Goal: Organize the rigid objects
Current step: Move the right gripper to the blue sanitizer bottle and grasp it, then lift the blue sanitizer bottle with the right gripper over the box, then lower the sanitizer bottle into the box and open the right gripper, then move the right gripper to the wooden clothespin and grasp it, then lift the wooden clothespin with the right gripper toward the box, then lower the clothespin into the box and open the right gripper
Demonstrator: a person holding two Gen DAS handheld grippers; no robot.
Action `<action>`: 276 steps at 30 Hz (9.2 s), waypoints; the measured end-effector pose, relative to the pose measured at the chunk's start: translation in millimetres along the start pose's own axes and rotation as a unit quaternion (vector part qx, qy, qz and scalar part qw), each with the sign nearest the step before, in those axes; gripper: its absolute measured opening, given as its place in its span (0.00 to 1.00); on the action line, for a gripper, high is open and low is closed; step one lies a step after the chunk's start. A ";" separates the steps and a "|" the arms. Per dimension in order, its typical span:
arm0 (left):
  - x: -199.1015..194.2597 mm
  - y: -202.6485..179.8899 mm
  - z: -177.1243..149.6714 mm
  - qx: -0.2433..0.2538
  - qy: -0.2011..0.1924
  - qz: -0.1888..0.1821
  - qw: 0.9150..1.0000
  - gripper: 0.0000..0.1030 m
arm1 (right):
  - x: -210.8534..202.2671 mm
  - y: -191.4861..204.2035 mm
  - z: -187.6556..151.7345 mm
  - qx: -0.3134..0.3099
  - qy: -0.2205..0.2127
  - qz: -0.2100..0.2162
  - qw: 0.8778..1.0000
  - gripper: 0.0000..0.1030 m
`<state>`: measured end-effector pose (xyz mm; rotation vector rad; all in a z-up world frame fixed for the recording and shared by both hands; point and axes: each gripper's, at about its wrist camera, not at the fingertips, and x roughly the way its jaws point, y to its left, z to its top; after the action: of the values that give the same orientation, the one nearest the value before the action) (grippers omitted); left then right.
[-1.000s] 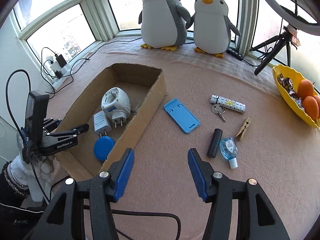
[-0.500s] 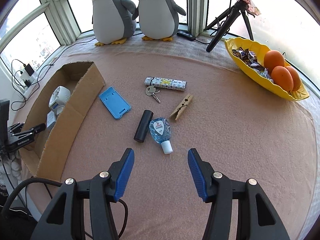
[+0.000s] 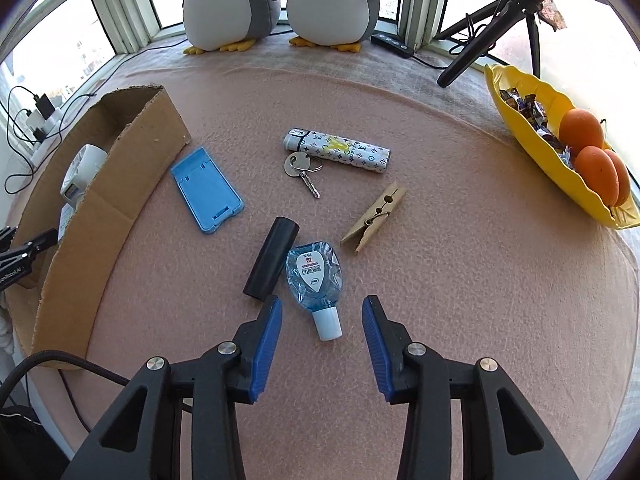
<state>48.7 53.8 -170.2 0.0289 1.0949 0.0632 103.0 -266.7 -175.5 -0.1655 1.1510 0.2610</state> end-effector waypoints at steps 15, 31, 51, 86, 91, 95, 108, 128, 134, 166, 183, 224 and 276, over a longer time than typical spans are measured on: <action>0.1 1.0 -1.1 -0.002 0.000 -0.001 1.000 0.54 | 15.7 7.5 12.6 -0.014 0.020 -0.008 1.000 0.27; 0.1 1.0 -1.2 -0.002 0.000 -0.001 1.000 0.54 | -5.5 10.6 4.2 -0.005 0.003 -0.008 1.000 0.27; -0.1 0.3 -0.7 -0.002 -0.001 -0.001 1.000 0.54 | -70.4 74.7 17.3 -0.051 -0.058 0.035 0.996 0.27; -0.4 -1.7 1.7 -0.002 -0.002 -0.002 1.000 0.54 | -57.3 222.8 13.3 -0.175 -0.048 0.107 0.978 0.27; -0.5 -1.0 1.2 -0.001 -0.002 -0.002 1.000 0.54 | -63.7 228.0 11.8 -0.187 -0.066 0.085 0.976 0.47; -0.5 -2.4 2.9 0.000 -0.002 -0.001 1.000 0.54 | -69.4 226.8 12.9 -0.184 -0.073 0.080 0.977 0.49; 0.3 -3.3 3.5 0.007 -0.001 0.002 1.000 0.54 | -88.8 196.7 17.6 -0.144 -0.098 0.038 0.984 0.50; 0.3 -3.2 2.6 0.008 -0.002 0.003 1.000 0.54 | -78.5 56.1 29.0 0.011 -0.085 0.012 0.996 0.51; 0.3 -3.0 2.5 0.008 -0.002 0.003 1.000 0.54 | -61.6 14.5 32.4 0.064 -0.071 -0.006 0.995 0.51; 0.6 -1.6 1.3 0.006 -0.003 0.001 1.000 0.54 | 43.8 -51.9 70.9 0.169 0.048 -0.019 0.984 0.21; 0.7 -1.2 1.4 0.006 -0.003 0.001 1.000 0.54 | 29.4 -46.8 59.4 0.154 0.038 -0.021 0.987 0.11; -0.4 0.0 1.6 0.004 -0.005 -0.001 1.000 0.54 | -59.7 172.8 48.8 -0.084 -0.039 0.097 0.991 0.11; -0.4 2.0 0.7 0.002 -0.009 -0.005 1.000 0.54 | -56.1 185.1 30.5 -0.098 -0.056 0.072 0.991 0.63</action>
<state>49.1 55.8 -169.4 0.0273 1.0765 0.0520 55.0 -88.1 -111.1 -0.2369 1.0260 0.5062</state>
